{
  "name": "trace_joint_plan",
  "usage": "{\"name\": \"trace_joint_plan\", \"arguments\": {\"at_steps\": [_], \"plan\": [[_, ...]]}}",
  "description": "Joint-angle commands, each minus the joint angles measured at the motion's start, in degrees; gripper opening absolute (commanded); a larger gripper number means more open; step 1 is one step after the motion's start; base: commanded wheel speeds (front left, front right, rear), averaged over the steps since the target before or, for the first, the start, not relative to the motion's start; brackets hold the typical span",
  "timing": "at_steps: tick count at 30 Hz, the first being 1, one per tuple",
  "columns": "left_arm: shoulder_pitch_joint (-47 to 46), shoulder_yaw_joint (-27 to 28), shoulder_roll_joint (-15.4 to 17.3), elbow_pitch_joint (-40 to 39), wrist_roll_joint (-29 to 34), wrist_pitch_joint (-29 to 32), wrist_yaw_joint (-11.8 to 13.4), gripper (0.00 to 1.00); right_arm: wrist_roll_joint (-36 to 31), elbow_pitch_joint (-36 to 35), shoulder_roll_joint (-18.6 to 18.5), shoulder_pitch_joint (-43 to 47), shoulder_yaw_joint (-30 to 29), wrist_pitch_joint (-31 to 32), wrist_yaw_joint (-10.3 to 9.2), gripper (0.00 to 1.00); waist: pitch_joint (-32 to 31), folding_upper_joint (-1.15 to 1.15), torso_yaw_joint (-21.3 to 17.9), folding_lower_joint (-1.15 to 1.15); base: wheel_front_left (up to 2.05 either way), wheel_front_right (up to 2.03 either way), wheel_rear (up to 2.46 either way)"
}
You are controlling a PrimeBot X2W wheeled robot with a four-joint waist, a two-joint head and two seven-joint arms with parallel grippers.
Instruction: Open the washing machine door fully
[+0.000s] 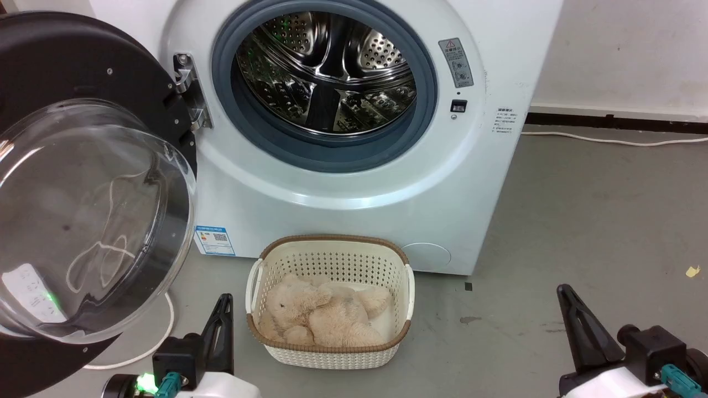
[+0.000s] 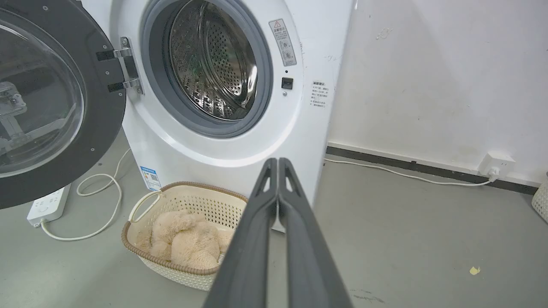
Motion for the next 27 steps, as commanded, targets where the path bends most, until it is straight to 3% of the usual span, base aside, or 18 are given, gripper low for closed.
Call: {"name": "trace_joint_plan", "arguments": {"at_steps": [1,27], "plan": [[-1.1,0.4,-0.2,-0.2,0.7,0.3,-0.3,0.00,-0.2,0.3,0.2,-0.8,0.2,0.4,0.03,0.00,0.0,0.00,0.0,0.00,0.00,0.00,0.00],[-2.4,4.6,-2.3,-0.6,4.3,3.8,-3.5,0.00,-1.0,1.4,0.2,-3.1,1.5,4.0,0.04,0.00,0.6,0.00,-0.3,0.00,0.00,0.00,0.00]]}}
